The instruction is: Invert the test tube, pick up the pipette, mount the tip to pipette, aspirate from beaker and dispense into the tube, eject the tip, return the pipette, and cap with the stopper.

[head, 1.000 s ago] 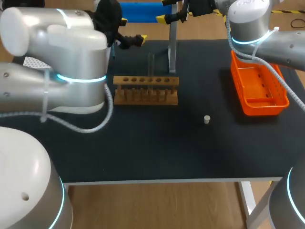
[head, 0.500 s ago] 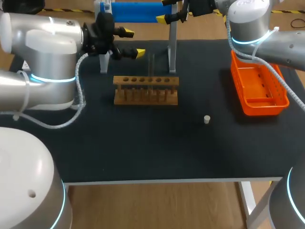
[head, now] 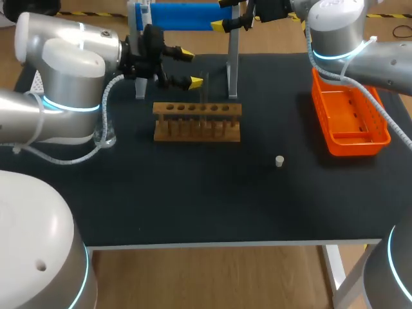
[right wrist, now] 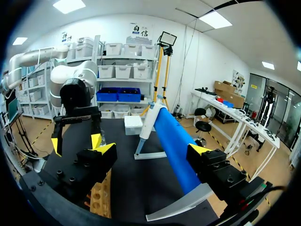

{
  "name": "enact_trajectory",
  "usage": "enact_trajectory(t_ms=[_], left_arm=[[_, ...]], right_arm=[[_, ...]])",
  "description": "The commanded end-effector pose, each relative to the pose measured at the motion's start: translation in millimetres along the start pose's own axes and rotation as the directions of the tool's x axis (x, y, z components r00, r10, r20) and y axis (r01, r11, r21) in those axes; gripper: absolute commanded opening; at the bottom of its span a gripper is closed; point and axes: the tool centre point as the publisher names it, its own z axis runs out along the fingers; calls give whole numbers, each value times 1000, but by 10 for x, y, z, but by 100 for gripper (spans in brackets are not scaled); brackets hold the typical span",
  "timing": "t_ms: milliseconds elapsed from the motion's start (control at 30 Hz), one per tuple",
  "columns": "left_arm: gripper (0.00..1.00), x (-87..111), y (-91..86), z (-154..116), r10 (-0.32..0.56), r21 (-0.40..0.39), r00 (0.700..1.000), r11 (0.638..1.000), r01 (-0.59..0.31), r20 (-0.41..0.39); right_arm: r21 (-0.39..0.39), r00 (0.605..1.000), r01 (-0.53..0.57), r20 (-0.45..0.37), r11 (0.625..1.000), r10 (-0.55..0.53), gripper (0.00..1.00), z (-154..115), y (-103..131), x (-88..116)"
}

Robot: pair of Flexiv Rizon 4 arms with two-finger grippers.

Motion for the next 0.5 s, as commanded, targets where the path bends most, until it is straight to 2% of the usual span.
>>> enact_trajectory(t_ms=[33,267,500], left_arm=[[100,12,24,81,-2,-26,1000,1000,1,-30],[100,95,96,242,-1,-46,998,999,-2,-66],[100,80,202,376,2,-66,998,998,-7,-69]], right_arm=[[3,1000,-1,-4,1000,1,100,-8,4,-10],[3,1000,-1,-4,1000,1,100,-8,4,-10],[3,1000,-1,-4,1000,1,100,-8,4,-10]])
